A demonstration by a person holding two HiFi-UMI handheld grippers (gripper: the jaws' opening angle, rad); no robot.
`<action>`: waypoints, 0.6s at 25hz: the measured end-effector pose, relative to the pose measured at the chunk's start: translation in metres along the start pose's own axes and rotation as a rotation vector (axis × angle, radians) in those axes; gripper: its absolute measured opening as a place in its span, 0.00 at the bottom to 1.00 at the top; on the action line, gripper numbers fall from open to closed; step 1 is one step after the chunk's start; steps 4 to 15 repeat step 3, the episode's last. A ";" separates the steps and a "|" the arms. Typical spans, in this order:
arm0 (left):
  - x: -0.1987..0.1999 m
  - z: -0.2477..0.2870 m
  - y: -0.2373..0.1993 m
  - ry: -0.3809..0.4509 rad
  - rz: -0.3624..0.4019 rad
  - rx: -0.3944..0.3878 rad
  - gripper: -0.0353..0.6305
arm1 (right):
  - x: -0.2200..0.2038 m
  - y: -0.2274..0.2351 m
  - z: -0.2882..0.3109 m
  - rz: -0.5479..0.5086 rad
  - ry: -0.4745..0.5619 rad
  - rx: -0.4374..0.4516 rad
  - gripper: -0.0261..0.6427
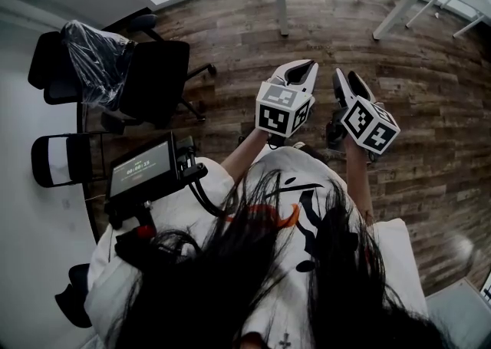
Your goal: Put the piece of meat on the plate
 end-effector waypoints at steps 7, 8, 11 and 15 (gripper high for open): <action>0.000 0.001 0.002 0.001 0.003 -0.007 0.06 | 0.003 0.001 0.000 0.000 0.006 0.001 0.32; 0.000 0.001 0.002 0.001 0.003 -0.007 0.06 | 0.003 0.001 0.000 0.000 0.006 0.001 0.32; 0.000 0.001 0.002 0.001 0.003 -0.007 0.06 | 0.003 0.001 0.000 0.000 0.006 0.001 0.32; 0.000 0.001 0.002 0.001 0.003 -0.007 0.06 | 0.003 0.001 0.000 0.000 0.006 0.001 0.32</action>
Point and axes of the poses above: the fingertips, and each gripper's own axes: z forward along the fingers, y to its right, x out of its top, the point moved 1 cm from there along -z, backward along the fingers, and after that the axes turned 8 degrees about -x, right-handed, at the moved point
